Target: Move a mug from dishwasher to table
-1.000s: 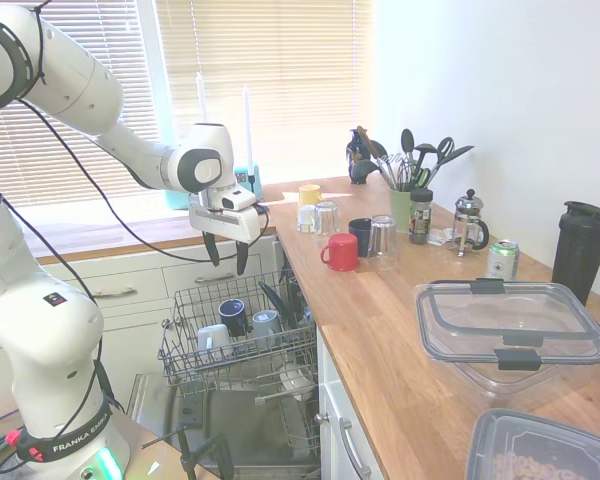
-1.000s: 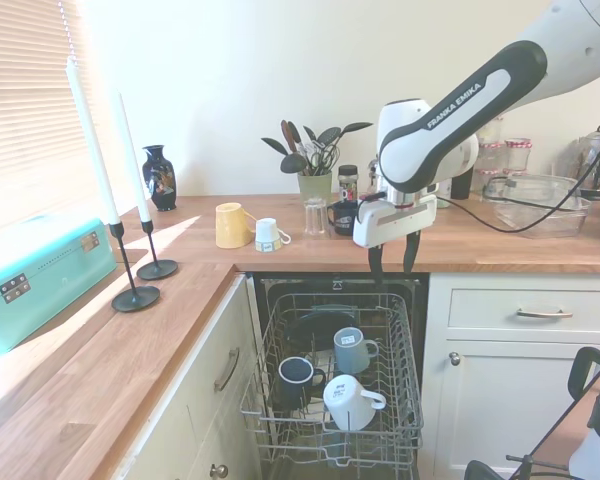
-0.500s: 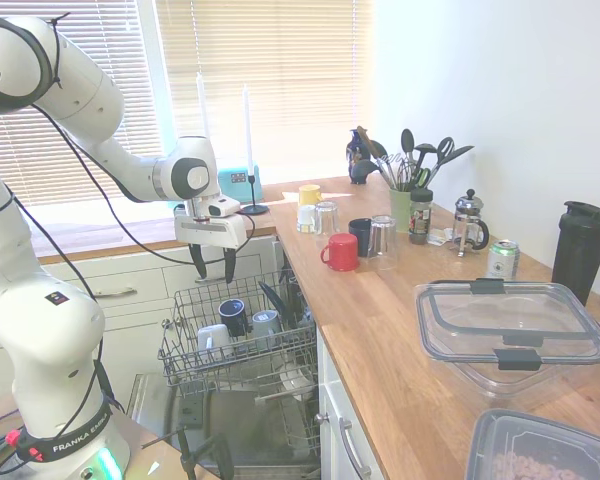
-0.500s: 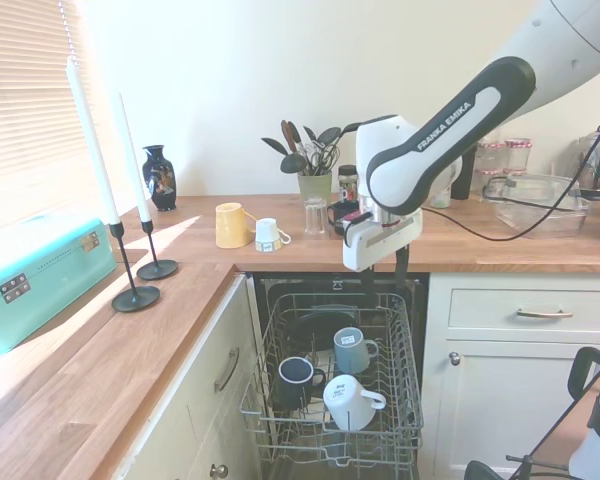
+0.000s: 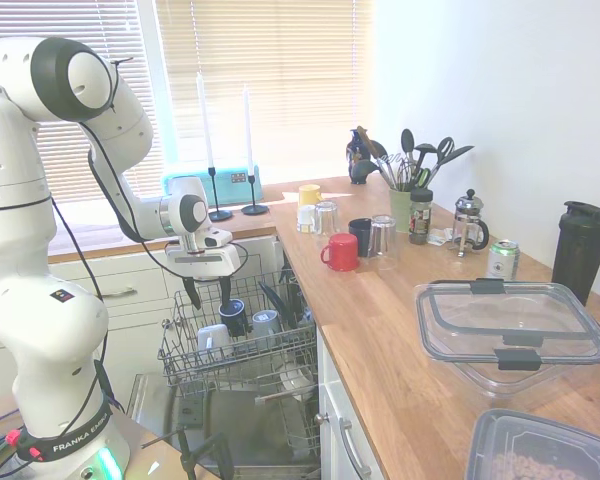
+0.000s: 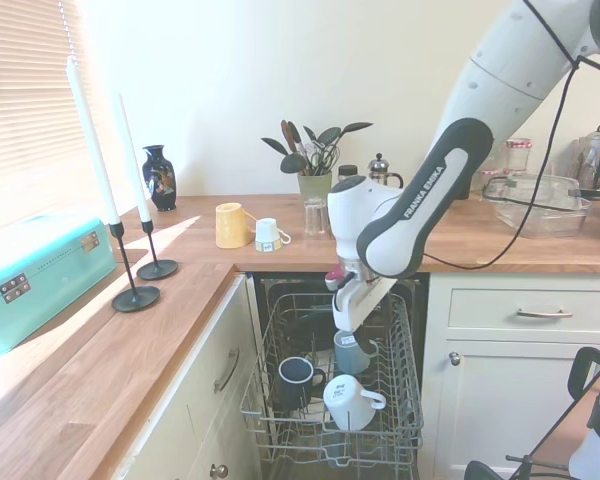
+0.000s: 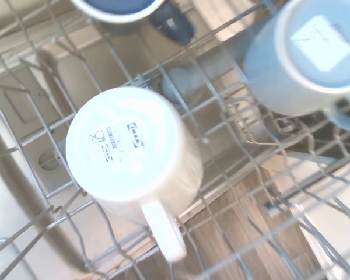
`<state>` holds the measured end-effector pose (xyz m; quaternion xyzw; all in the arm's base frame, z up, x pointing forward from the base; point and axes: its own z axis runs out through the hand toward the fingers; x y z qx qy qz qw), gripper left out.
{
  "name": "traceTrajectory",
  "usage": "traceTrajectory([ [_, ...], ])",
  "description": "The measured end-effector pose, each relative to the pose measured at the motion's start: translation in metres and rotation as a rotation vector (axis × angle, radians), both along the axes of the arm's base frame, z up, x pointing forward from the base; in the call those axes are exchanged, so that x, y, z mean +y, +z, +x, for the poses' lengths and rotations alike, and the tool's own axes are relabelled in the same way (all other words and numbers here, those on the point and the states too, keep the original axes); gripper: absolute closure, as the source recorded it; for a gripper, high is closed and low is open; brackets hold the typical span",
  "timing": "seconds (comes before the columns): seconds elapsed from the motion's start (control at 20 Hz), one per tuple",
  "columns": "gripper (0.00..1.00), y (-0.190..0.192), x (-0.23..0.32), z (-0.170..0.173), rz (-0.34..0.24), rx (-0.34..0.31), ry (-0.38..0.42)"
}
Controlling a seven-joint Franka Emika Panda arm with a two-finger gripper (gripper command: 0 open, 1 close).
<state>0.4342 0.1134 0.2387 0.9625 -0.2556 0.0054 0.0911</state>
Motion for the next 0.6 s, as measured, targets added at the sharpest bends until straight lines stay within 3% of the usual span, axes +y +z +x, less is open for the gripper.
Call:
traceTrajectory([
  [0.6, 0.0, -0.059, 0.032, 0.027, -0.046, 0.095, 0.158],
])
